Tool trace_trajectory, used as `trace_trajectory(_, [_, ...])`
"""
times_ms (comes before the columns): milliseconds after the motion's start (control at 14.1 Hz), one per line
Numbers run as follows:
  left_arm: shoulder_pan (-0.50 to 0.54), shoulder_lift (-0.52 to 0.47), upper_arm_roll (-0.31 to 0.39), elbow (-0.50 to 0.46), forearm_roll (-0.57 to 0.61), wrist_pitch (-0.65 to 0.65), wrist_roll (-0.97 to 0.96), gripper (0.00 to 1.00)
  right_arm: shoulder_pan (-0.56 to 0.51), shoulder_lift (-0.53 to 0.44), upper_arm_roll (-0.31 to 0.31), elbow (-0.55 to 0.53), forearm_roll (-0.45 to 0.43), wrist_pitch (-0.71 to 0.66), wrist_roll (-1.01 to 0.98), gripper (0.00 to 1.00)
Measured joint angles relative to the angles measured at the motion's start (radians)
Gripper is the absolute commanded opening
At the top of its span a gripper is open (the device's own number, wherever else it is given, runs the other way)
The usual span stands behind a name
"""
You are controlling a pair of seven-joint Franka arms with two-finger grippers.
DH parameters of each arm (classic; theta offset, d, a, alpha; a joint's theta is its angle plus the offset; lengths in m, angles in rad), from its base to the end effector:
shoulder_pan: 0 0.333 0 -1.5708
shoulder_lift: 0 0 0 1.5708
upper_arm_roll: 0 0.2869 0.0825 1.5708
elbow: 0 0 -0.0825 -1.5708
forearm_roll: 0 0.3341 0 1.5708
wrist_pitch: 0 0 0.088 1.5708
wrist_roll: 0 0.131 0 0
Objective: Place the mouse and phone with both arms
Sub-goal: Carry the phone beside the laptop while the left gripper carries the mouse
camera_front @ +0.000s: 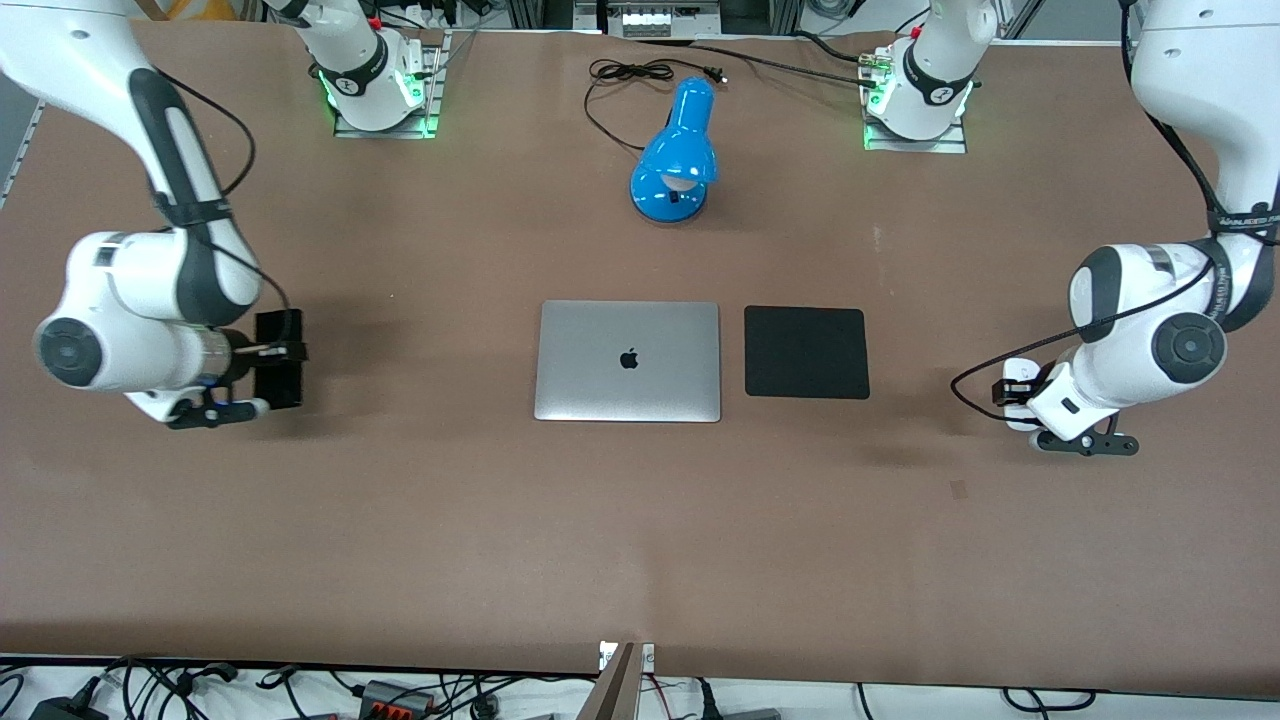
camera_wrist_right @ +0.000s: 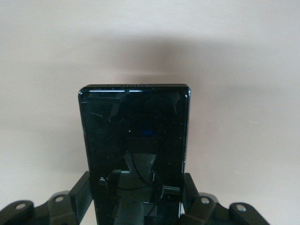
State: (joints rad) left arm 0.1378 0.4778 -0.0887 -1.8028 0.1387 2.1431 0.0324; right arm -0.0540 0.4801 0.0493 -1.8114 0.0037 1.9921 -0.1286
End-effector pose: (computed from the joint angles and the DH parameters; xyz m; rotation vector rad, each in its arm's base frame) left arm 0.5808 0.0397 0.2540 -3.0686 0.0909 0.2106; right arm 0.5566 -0.0033 0.2401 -3.0559 -0.1832 0.4571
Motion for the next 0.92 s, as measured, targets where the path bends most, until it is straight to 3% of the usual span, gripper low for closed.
trace_trajectory(142, [-0.002,-0.002,-0.052,0.072,0.0,-0.122,-0.004,0.36,0.067,0.007,0.003,0.001,0.072,0.005,0.043,0.29])
trace_trajectory(355, [-0.008,0.002,-0.151,0.094,-0.001,-0.178,-0.087,0.36,0.18,0.036,0.004,0.006,0.093,0.07,0.146,0.29])
trace_trajectory(640, [-0.032,0.06,-0.291,0.075,-0.001,-0.125,-0.314,0.36,0.288,0.093,0.004,0.008,0.093,0.171,0.314,0.29])
trace_trajectory(924, [-0.109,0.094,-0.302,0.017,0.0,-0.014,-0.431,0.36,0.377,0.135,0.005,0.043,0.093,0.204,0.473,0.29])
